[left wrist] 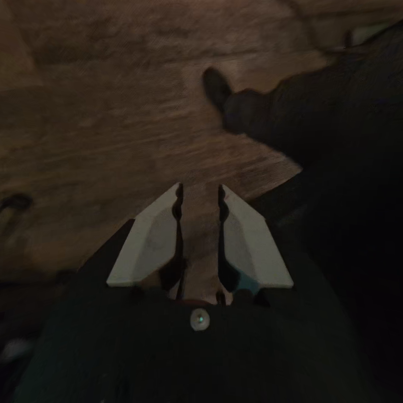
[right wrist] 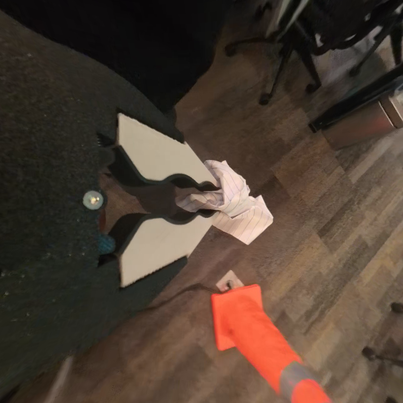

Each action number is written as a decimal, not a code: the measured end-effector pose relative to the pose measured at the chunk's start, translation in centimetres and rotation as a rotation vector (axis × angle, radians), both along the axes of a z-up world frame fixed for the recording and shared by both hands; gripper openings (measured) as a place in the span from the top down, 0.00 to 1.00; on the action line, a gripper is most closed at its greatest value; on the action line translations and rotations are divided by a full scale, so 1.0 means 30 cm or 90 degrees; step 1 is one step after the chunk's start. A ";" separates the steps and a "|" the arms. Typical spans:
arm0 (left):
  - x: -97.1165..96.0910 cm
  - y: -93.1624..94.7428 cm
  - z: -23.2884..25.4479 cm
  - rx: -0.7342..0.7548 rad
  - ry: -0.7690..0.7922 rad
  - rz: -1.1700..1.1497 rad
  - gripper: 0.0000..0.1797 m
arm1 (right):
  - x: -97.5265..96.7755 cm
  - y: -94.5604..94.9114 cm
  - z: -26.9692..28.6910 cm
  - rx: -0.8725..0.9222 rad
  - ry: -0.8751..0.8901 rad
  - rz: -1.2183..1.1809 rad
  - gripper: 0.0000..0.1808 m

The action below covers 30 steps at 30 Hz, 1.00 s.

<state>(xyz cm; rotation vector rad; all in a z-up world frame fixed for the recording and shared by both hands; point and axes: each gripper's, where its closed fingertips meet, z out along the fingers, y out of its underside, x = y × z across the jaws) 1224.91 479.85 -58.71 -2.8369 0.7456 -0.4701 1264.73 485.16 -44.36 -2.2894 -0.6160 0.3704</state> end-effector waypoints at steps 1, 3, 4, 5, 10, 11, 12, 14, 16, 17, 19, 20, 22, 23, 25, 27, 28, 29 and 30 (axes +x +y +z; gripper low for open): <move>-0.074 0.013 -0.005 -0.037 0.042 0.038 0.83 | -0.006 0.145 -0.027 -0.006 -0.006 0.030 0.93; -0.159 0.025 0.020 -0.099 0.064 0.108 0.84 | -0.048 0.410 -0.043 -0.021 -0.017 0.092 0.93; -0.188 0.034 0.037 -0.114 0.070 0.130 0.84 | -0.084 0.533 -0.031 -0.026 -0.018 0.124 0.93; -0.214 0.047 0.051 -0.120 0.076 0.150 0.84 | -0.129 0.649 -0.012 -0.029 -0.017 0.158 0.93; -0.270 0.132 -0.020 -0.169 0.058 0.303 0.84 | -0.398 1.184 0.032 -0.016 -0.061 0.320 0.92; -0.269 0.155 -0.061 -0.183 0.048 0.332 0.84 | -0.462 1.283 0.024 -0.013 -0.067 0.344 0.92; -0.265 0.186 -0.102 -0.195 0.034 0.357 0.85 | -0.534 1.374 0.007 -0.016 -0.072 0.365 0.92; -0.258 0.268 -0.180 -0.220 0.001 0.378 0.85 | -0.695 1.538 -0.033 -0.022 -0.082 0.396 0.92; -0.273 0.383 -0.232 -0.242 -0.032 0.368 0.85 | -0.876 1.669 -0.072 -0.035 -0.090 0.419 0.92; -0.296 0.452 -0.239 -0.254 -0.047 0.362 0.85 | -0.971 1.712 -0.082 -0.049 -0.089 0.429 0.92; -0.388 0.638 -0.218 -0.235 -0.065 0.368 0.85 | -1.194 1.797 -0.082 -0.074 -0.080 0.459 0.92; -0.450 0.747 -0.193 -0.203 -0.072 0.379 0.85 | -1.319 1.845 -0.066 -0.068 -0.074 0.485 0.92; -0.601 0.932 -0.141 -0.154 -0.059 0.409 0.85 | -1.573 1.963 -0.018 -0.036 -0.074 0.546 0.92; -0.679 1.006 -0.115 -0.137 -0.050 0.441 0.85 | -1.706 2.028 0.011 -0.018 -0.076 0.572 0.92; -0.802 1.125 -0.059 -0.093 -0.068 0.530 0.85 | -1.991 2.145 0.105 0.013 -0.044 0.630 0.92; -0.906 1.172 -0.042 -0.072 -0.063 0.617 0.85 | -2.279 2.251 0.180 0.050 -0.015 0.698 0.92; -0.944 1.169 -0.047 -0.072 -0.054 0.664 0.85 | -2.416 2.306 0.195 0.072 -0.017 0.730 0.92; -0.967 1.155 -0.057 -0.079 -0.050 0.715 0.85 | -2.545 2.366 0.210 0.100 -0.020 0.761 0.92; -0.976 1.130 -0.070 -0.095 -0.048 0.770 0.85 | -2.677 2.422 0.217 0.125 -0.015 0.784 0.92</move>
